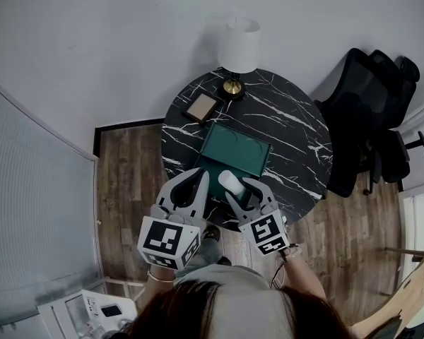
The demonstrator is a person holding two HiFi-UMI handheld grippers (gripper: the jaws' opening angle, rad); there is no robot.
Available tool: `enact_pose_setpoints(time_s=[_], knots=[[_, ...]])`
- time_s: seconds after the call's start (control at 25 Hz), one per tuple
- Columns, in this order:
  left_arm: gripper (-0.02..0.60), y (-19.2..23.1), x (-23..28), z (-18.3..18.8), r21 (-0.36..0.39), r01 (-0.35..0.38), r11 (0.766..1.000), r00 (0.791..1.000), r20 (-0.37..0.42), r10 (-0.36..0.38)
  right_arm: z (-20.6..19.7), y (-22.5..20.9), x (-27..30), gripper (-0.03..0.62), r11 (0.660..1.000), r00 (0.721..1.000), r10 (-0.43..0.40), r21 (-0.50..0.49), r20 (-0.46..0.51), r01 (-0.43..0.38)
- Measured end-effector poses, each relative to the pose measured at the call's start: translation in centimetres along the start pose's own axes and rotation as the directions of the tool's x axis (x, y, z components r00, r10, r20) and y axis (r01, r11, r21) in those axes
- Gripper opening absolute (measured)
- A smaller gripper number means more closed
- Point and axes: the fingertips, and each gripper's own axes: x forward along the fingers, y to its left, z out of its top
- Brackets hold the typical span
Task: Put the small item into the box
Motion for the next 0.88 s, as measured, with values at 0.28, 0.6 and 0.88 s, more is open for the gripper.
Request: enact_pose_setpoints(time_s=[0.28, 0.6, 0.88], knots=[[0.008, 0.0, 0.5, -0.4, 0.003, 0.009, 1.0, 1.0, -0.011, -0.009, -2.8, 0.1, 1.4, 0.175, 0.999, 0.996, 0.023, -0.036, -0.087, -0.027], [0.008, -0.1, 0.4, -1.2, -0.009, 0.001, 1.0, 1.0, -0.027, -0.001, -5.0, 0.7, 2.7, 0.175, 0.993, 0.986, 0.065, -0.085, -0.152, -0.078], [0.008, 0.2, 0.4, -1.6, -0.012, -0.011, 1.0, 0.999, -0.034, 0.01, -7.2, 1.1, 4.2, 0.175, 0.985, 0.974, 0.095, -0.119, -0.206, -0.122]])
